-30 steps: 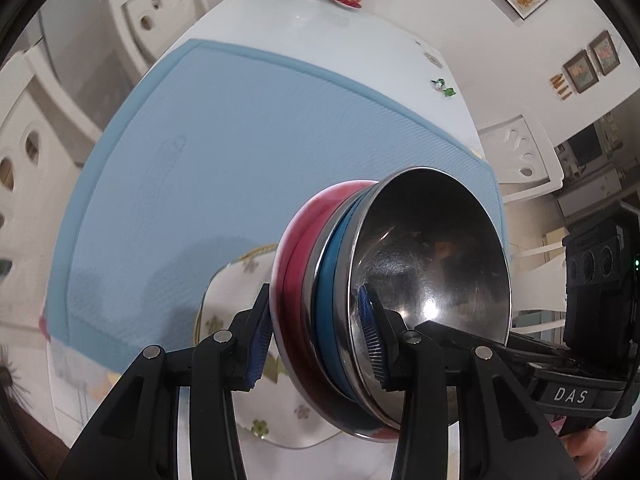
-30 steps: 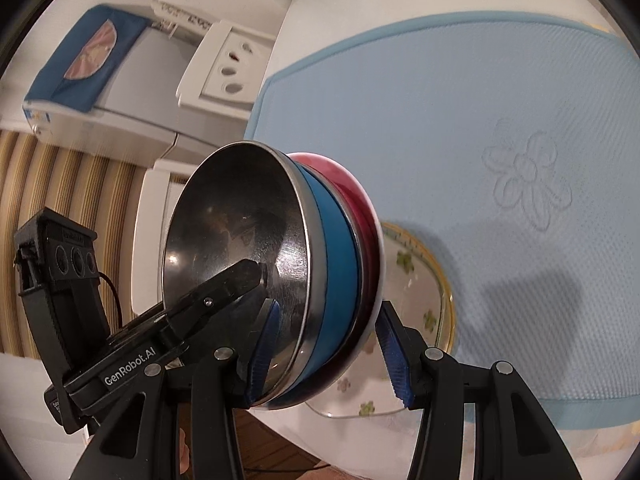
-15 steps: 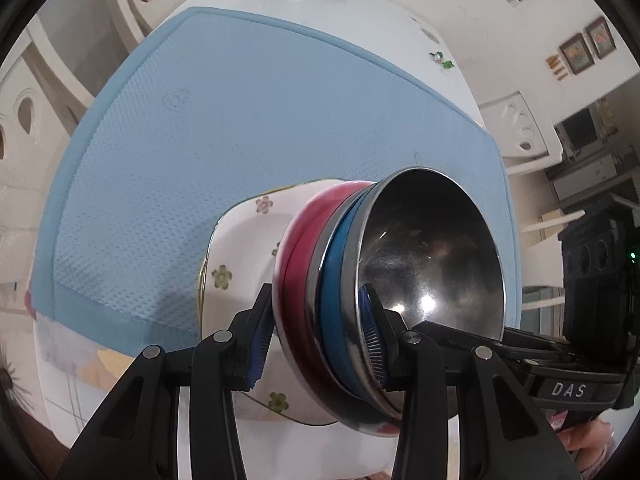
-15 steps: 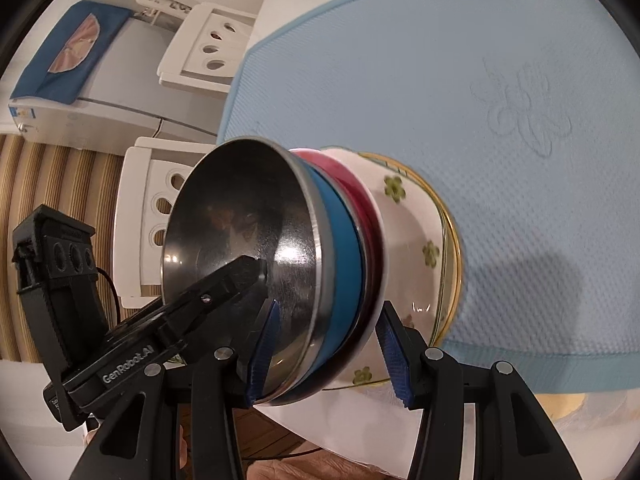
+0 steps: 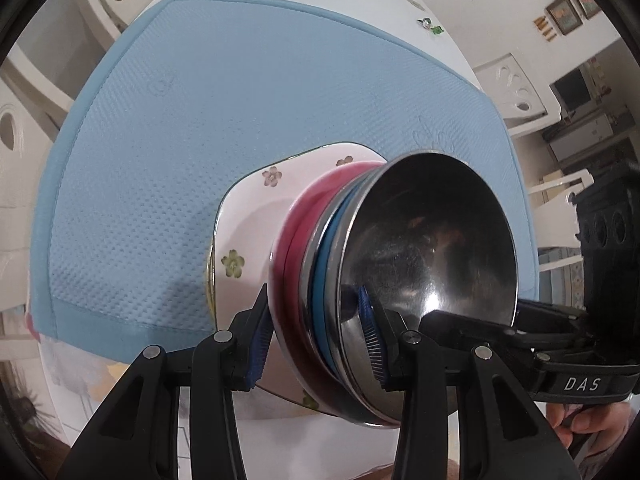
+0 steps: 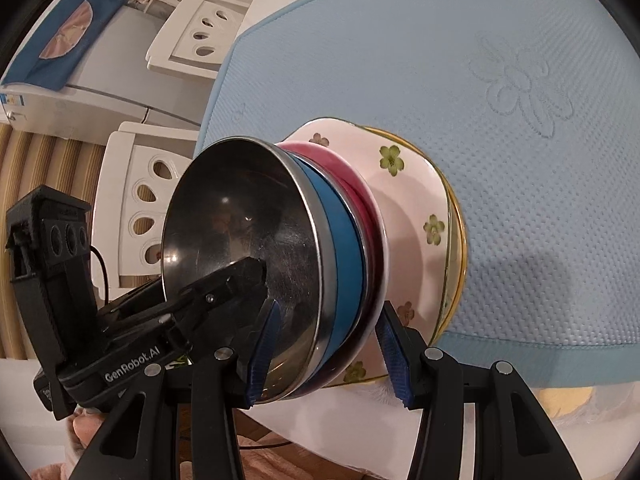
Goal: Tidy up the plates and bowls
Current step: 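Lower the bowl stack onto the floral plates and open both tools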
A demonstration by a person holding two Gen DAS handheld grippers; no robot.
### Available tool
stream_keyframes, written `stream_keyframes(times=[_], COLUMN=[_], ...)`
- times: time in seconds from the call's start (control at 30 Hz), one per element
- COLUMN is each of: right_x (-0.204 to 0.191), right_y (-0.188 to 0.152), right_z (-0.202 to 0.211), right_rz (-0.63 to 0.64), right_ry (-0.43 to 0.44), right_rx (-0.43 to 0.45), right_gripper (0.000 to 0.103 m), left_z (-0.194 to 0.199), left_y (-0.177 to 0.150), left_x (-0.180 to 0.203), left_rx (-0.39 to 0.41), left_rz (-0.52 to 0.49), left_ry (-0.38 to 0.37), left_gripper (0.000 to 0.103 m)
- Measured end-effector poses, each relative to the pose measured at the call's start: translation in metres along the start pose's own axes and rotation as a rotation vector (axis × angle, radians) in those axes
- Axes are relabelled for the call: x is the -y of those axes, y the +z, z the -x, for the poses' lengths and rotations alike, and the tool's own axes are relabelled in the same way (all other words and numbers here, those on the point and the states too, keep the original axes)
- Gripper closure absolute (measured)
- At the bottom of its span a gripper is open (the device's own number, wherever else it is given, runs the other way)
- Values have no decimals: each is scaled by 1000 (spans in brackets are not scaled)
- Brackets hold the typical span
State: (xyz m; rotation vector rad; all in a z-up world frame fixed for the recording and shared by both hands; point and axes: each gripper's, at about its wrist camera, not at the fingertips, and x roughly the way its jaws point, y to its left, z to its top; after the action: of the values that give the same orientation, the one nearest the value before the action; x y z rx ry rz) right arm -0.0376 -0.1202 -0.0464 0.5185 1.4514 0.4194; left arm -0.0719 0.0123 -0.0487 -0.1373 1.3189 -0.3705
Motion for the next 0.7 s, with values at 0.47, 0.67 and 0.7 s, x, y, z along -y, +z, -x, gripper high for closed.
stream_keyframes(times=[0.47,0.67,0.7], right_x=[-49,-48,-49], right_y=[-48,-63,-63], right_z=[45,17,11], right_rz=[362,424,429], right_ry=[-303,-304,-319], right_rx=[252,203,187], right_gripper=[0,0,0], left_z=[68,50,47], left_y=[-34,-46,-46], left_x=[15,-6,-8], left_rx=[146,80,74], left_rz=[-238,-162,-156], left_ry=[182,125,132], left_gripper=[0,0,0])
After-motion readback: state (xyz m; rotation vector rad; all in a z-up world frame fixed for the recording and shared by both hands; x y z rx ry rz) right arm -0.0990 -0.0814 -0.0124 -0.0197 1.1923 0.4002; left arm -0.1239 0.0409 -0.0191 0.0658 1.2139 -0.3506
